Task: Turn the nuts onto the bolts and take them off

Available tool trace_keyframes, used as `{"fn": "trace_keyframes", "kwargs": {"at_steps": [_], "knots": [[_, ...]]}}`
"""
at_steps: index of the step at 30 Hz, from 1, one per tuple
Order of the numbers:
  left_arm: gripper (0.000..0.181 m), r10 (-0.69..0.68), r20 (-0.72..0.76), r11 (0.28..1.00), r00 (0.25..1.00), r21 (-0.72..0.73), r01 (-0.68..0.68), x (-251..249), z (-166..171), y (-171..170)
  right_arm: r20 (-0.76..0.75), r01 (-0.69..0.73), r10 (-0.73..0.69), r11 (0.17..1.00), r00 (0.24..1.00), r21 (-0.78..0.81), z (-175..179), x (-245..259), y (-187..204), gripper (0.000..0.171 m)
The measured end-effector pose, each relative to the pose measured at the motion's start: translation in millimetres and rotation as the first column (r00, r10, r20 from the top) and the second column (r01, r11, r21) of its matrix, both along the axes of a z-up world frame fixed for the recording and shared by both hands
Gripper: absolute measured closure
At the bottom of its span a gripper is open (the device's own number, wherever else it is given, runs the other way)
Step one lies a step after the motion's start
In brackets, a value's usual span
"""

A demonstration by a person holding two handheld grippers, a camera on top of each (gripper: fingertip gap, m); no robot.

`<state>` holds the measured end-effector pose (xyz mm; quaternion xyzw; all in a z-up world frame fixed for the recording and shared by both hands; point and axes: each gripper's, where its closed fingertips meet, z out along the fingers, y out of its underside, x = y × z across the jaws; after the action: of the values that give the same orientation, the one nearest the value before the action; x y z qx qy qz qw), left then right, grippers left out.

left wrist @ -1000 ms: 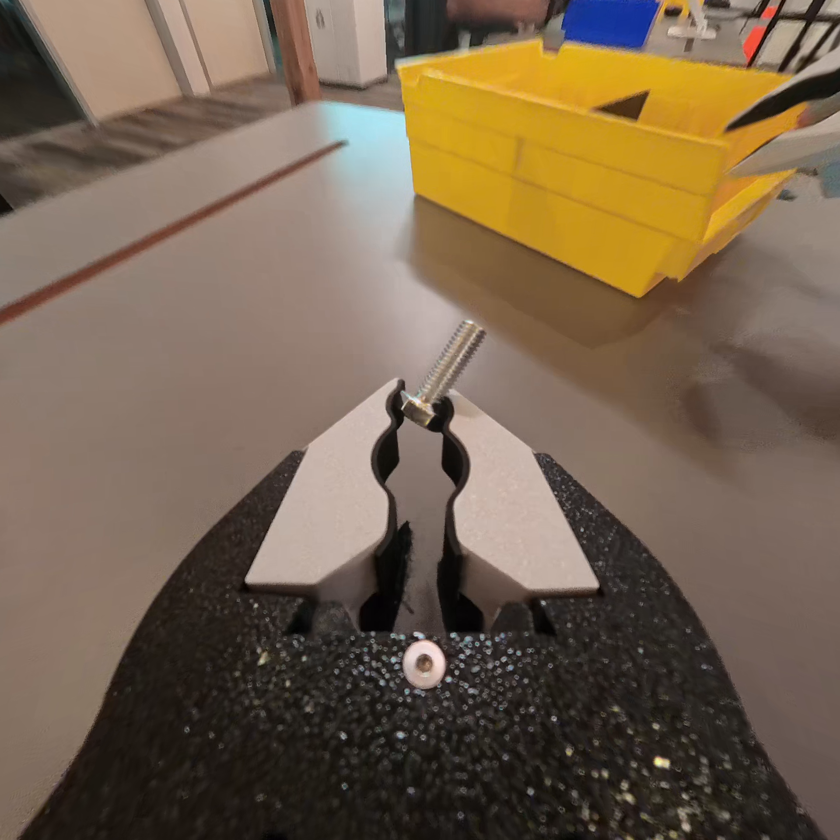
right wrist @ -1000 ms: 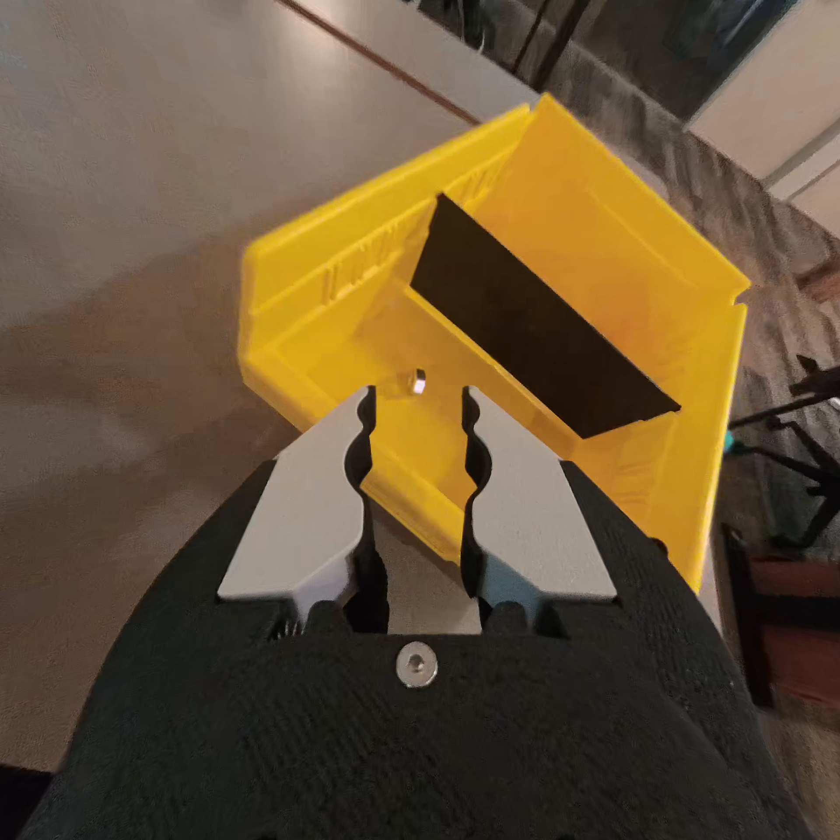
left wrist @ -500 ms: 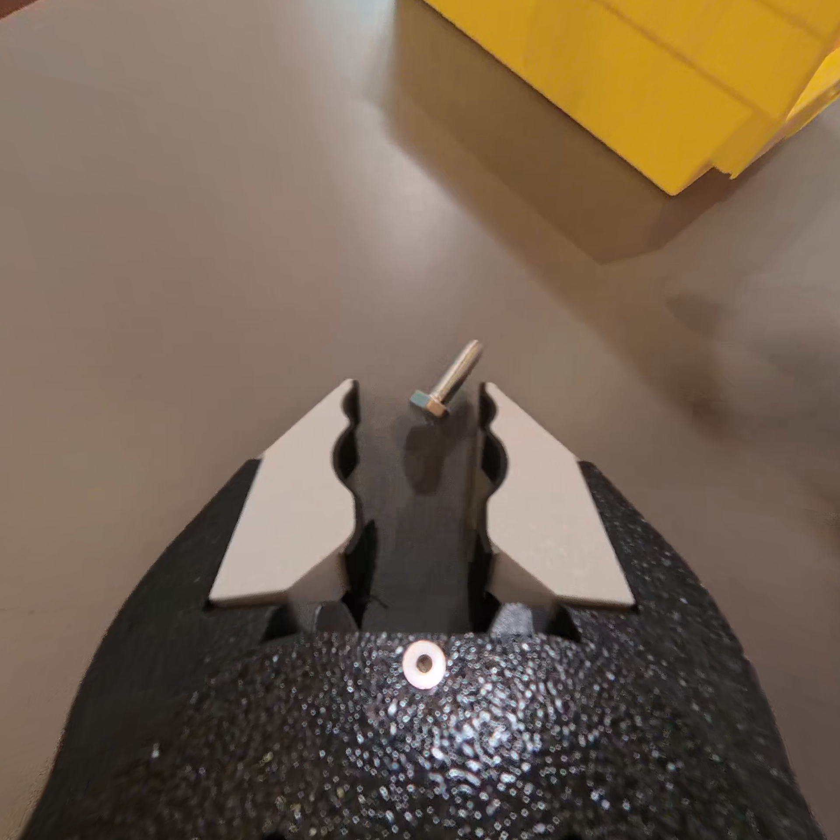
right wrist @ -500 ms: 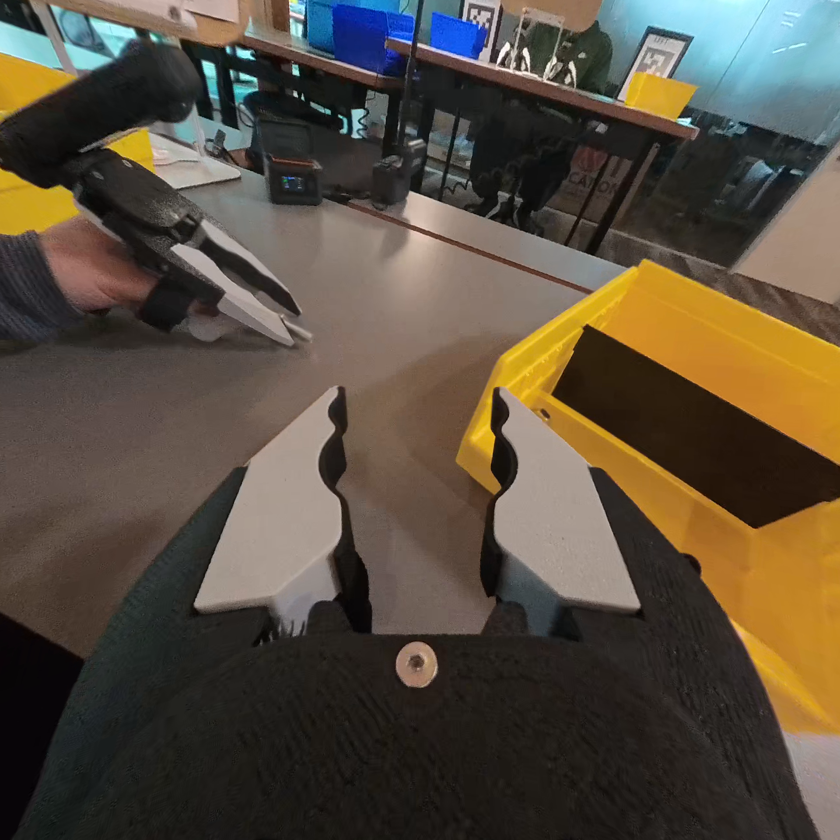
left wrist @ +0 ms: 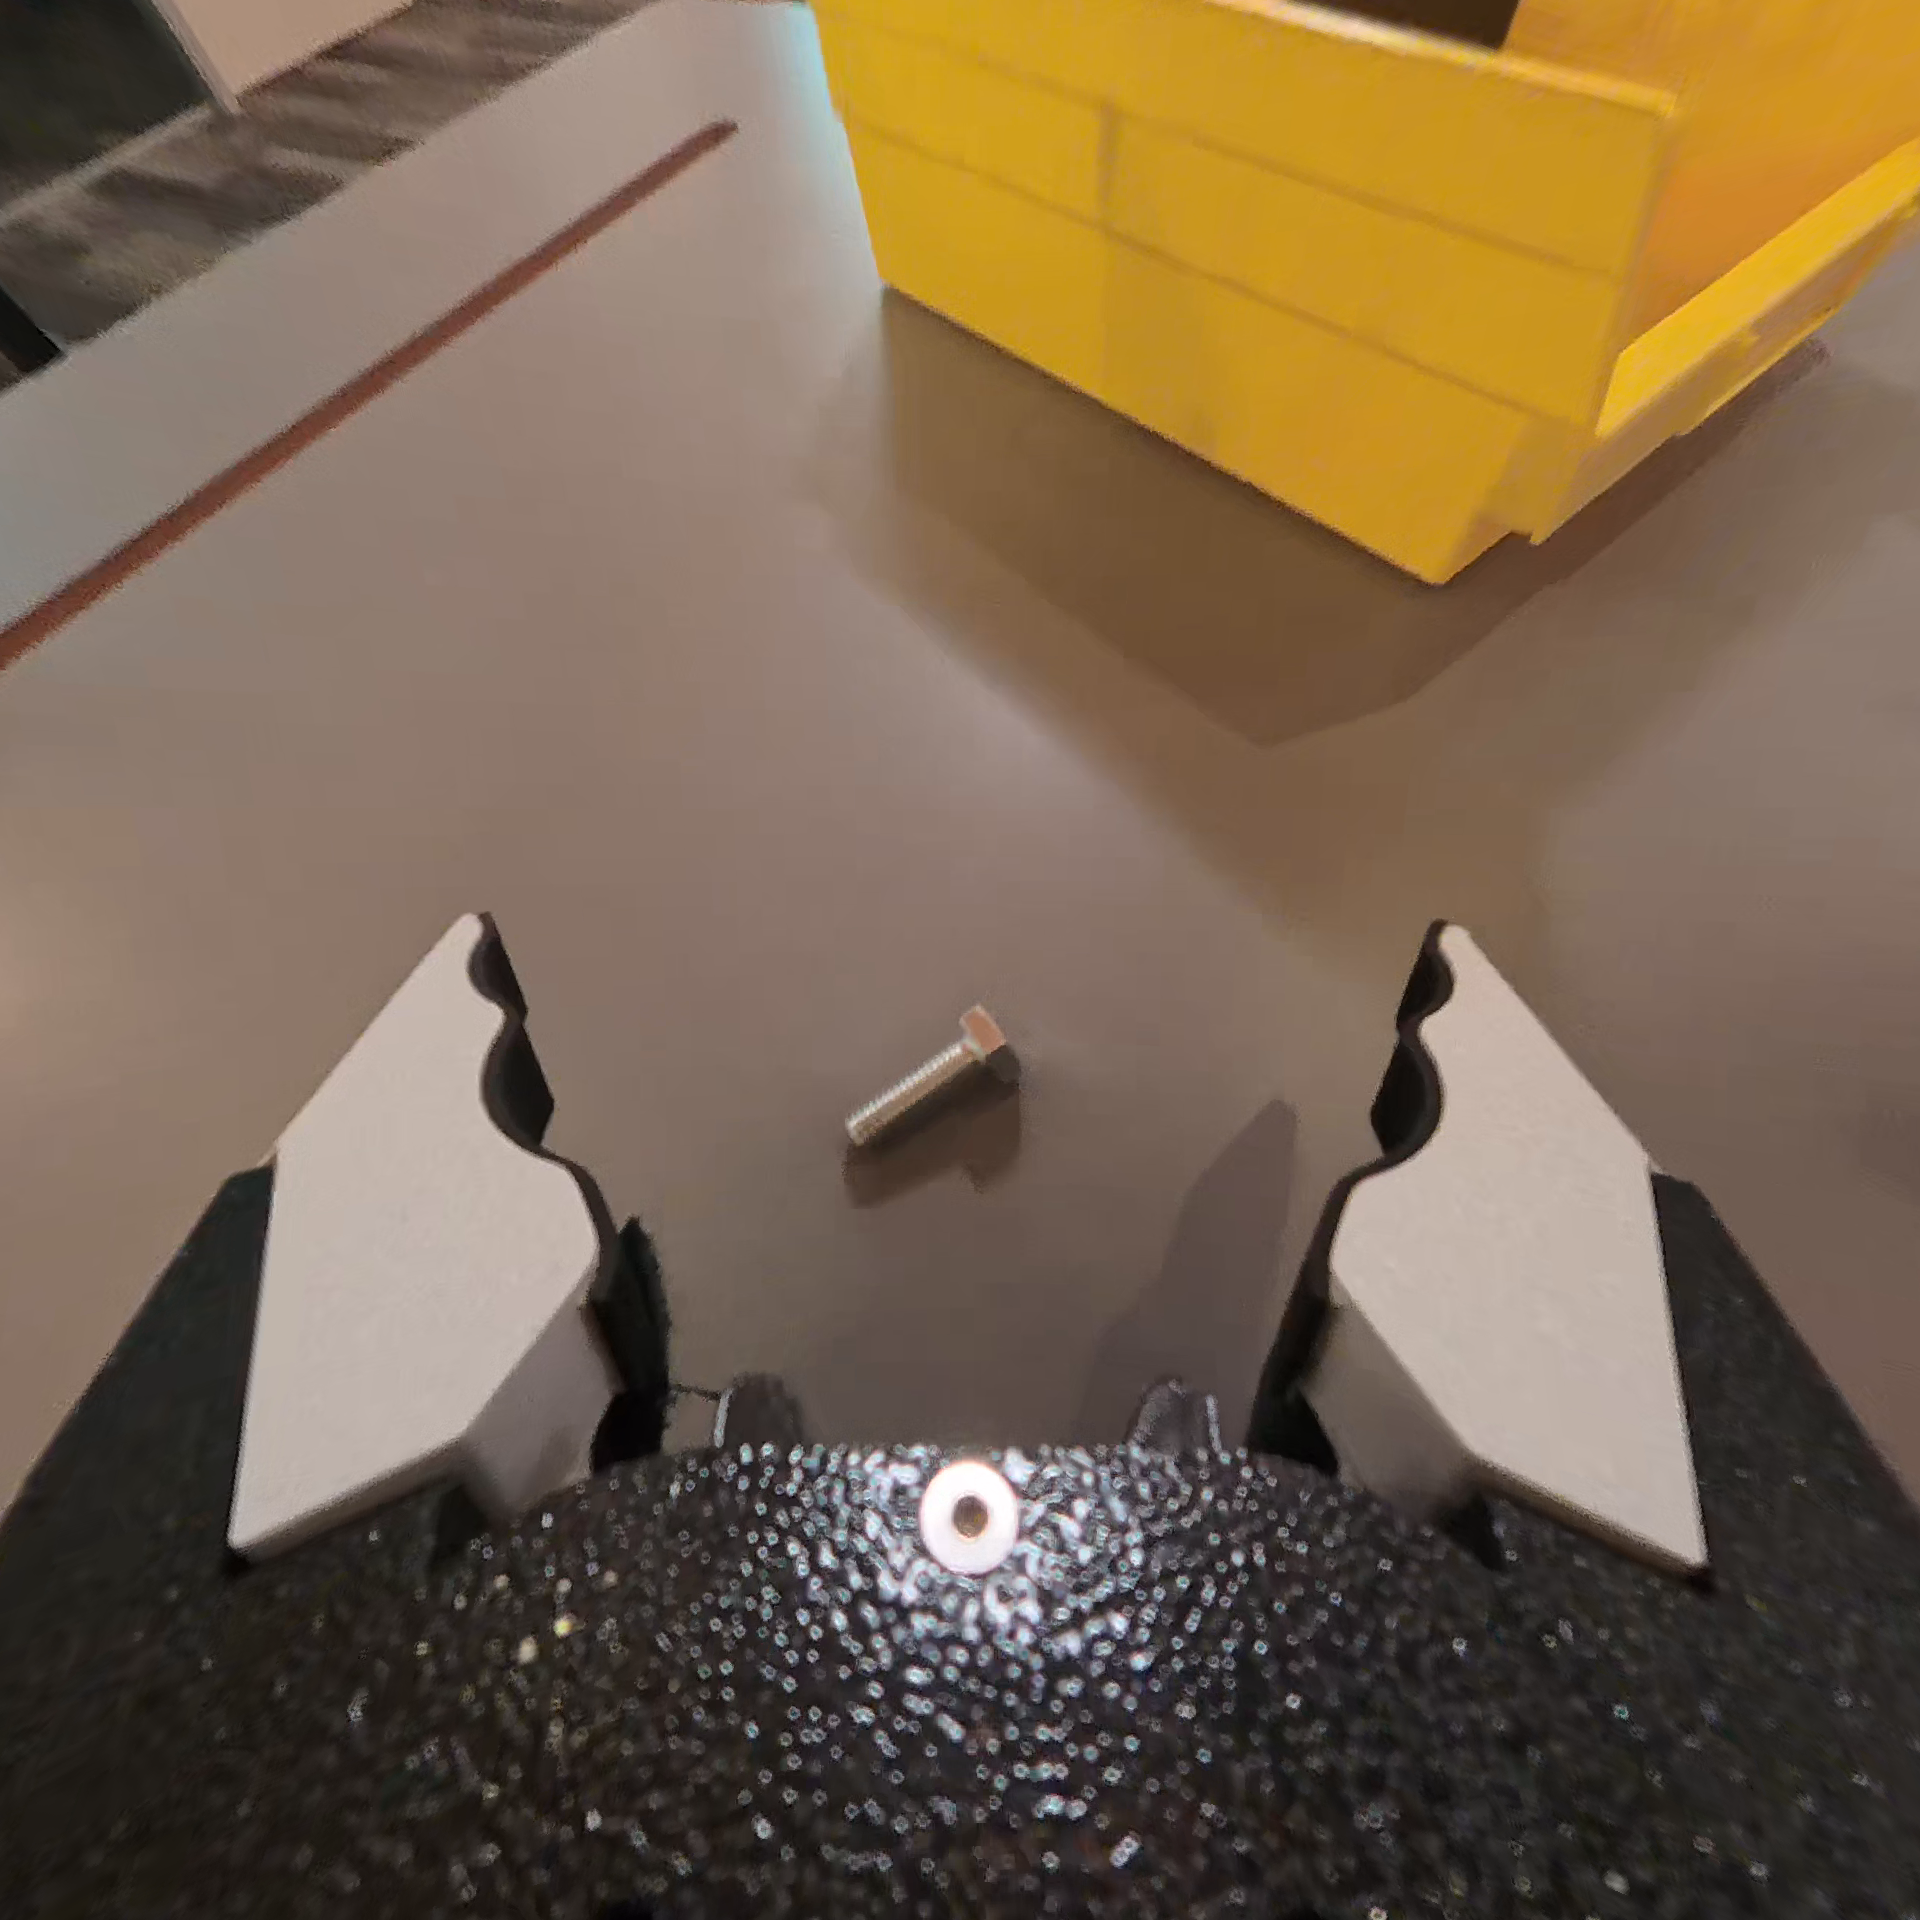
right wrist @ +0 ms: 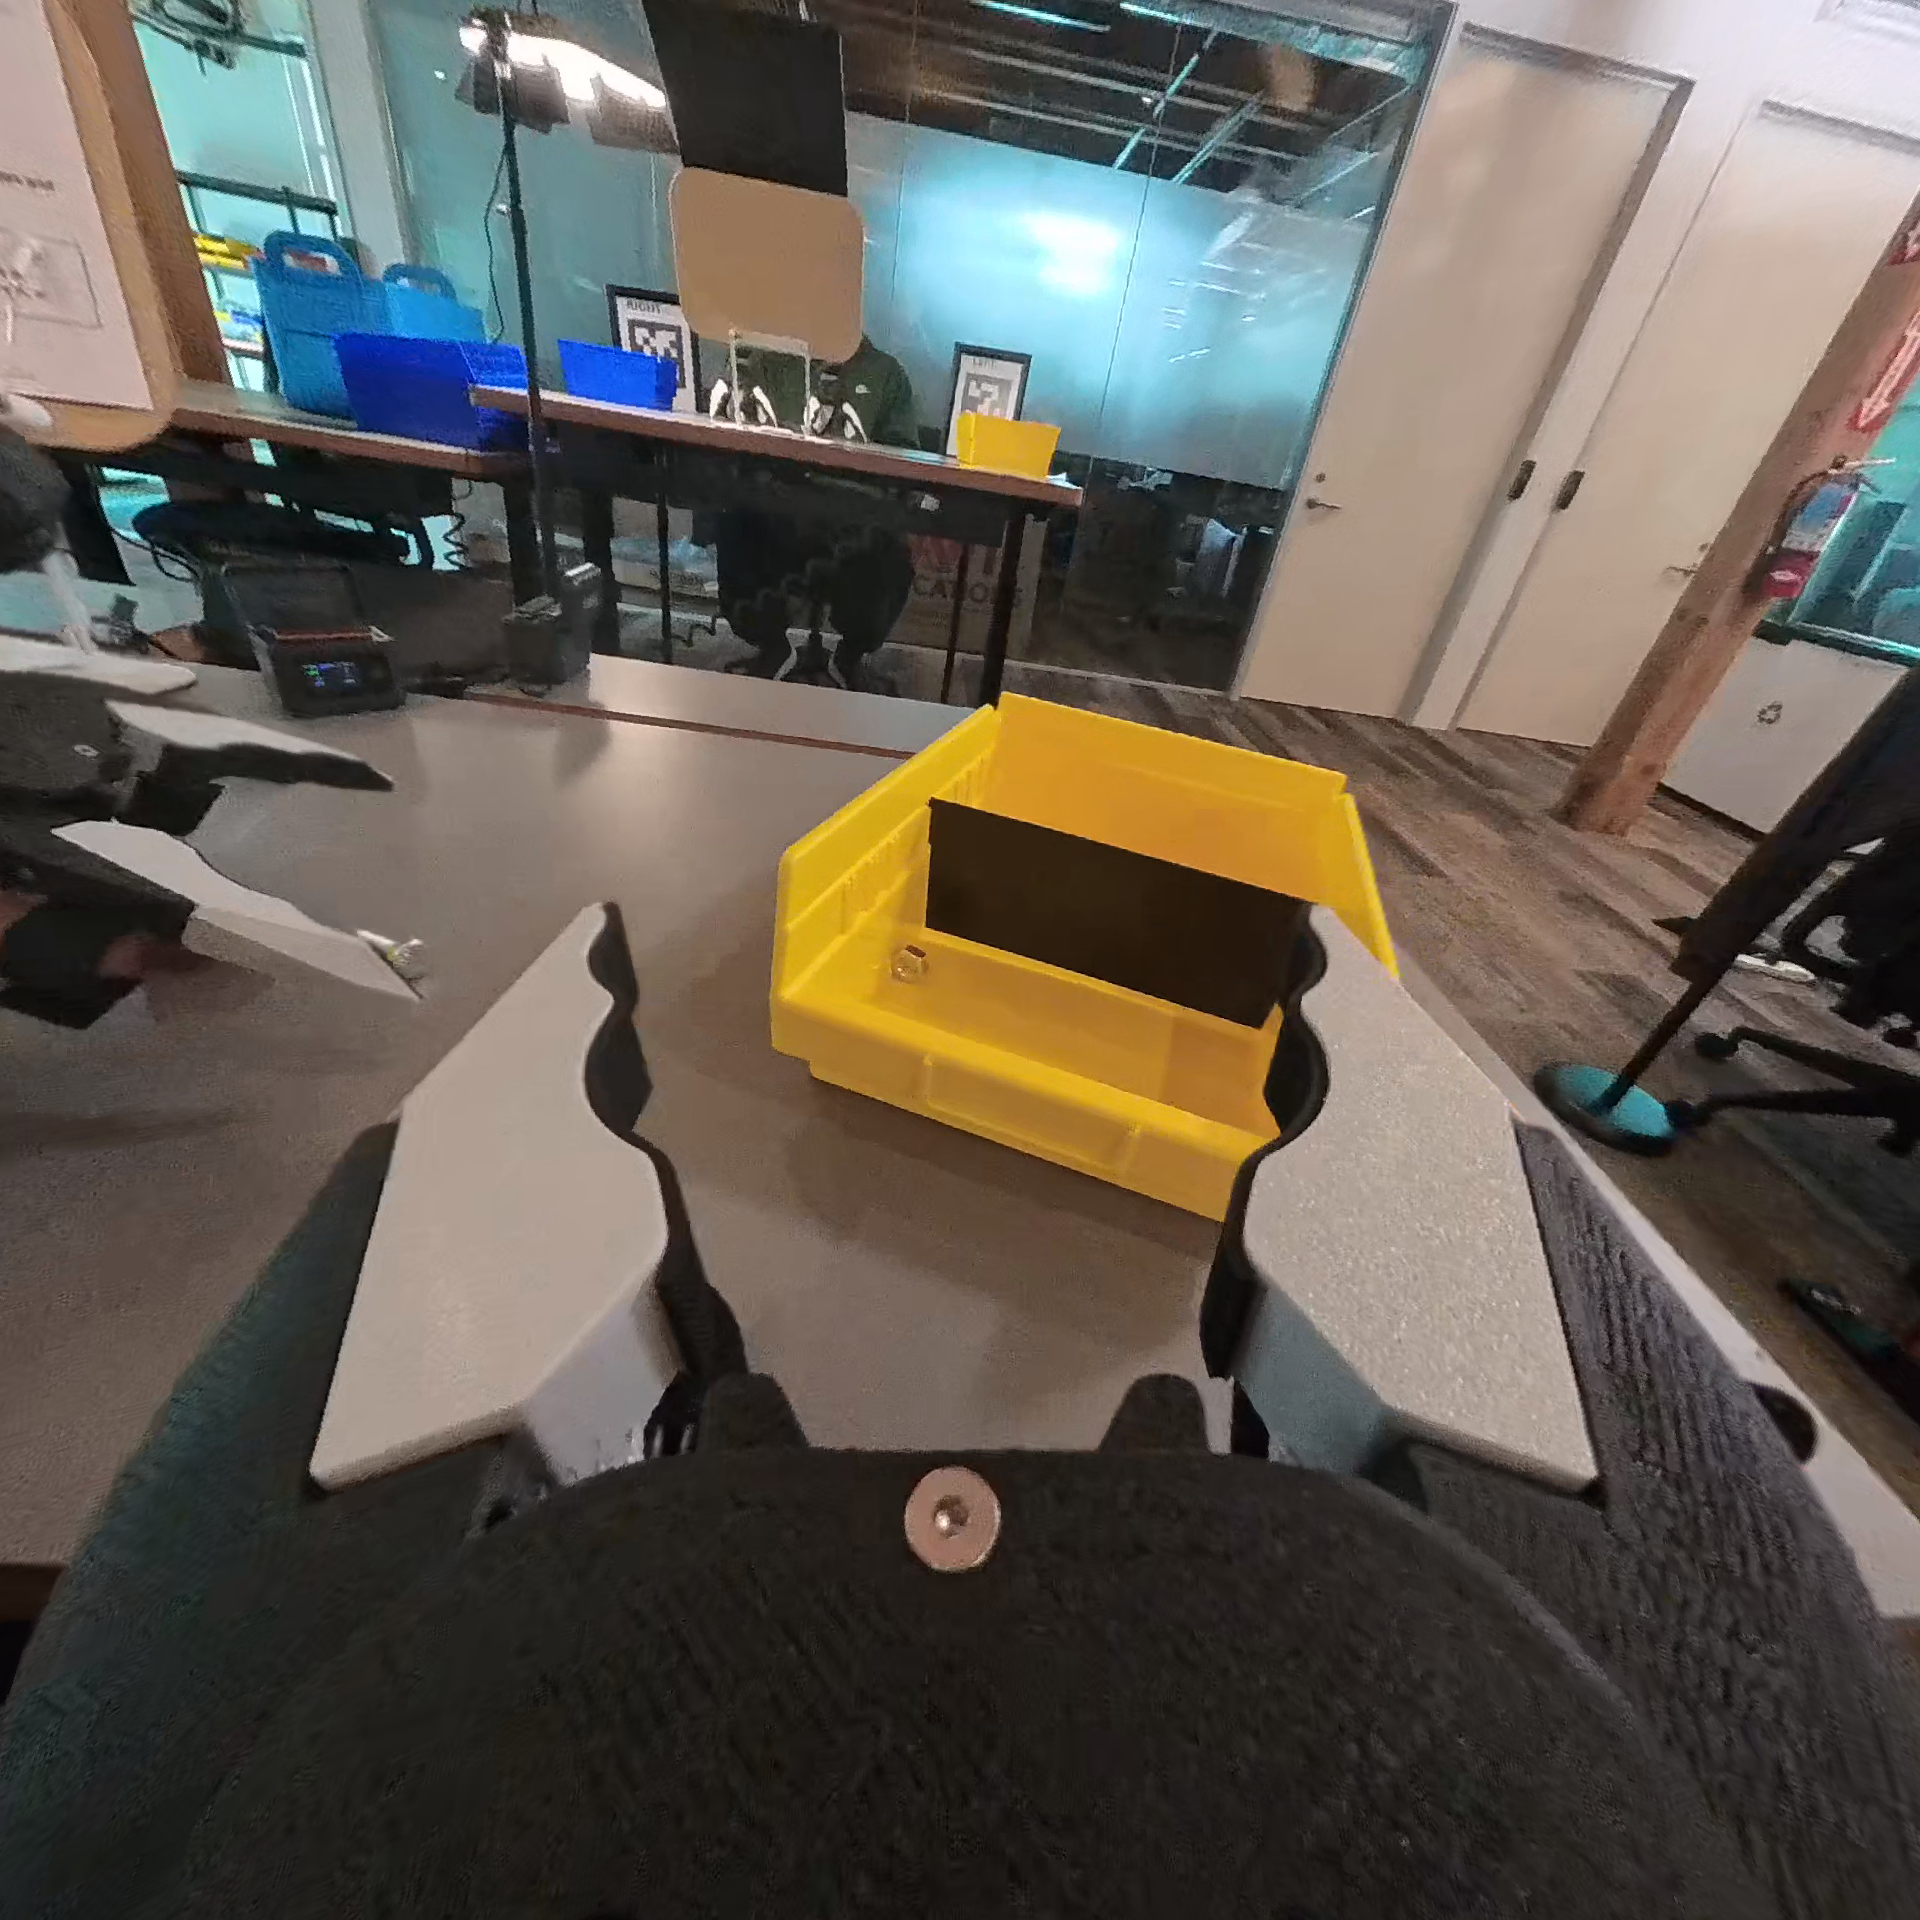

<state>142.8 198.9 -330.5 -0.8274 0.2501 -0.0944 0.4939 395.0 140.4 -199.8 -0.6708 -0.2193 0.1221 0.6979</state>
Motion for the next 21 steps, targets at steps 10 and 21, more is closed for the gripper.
{"fn": "trace_keyframes", "kwargs": {"at_steps": [10, 21], "knots": [[0.022, 0.128, -0.117, 0.987, 0.985, 0.116, -0.114, 21, 41, 1, -0.025, -0.328, 0.328, 0.945, 0.944, 0.013, 29, -124, -31, 0.026], [0.022, 0.322, -0.398, 0.941, 0.859, 0.237, -0.243, -2, 49, 6, 0.013, -0.443, 0.445, 0.894, 0.896, -0.073, 24, -205, -43, 0.017]]}}
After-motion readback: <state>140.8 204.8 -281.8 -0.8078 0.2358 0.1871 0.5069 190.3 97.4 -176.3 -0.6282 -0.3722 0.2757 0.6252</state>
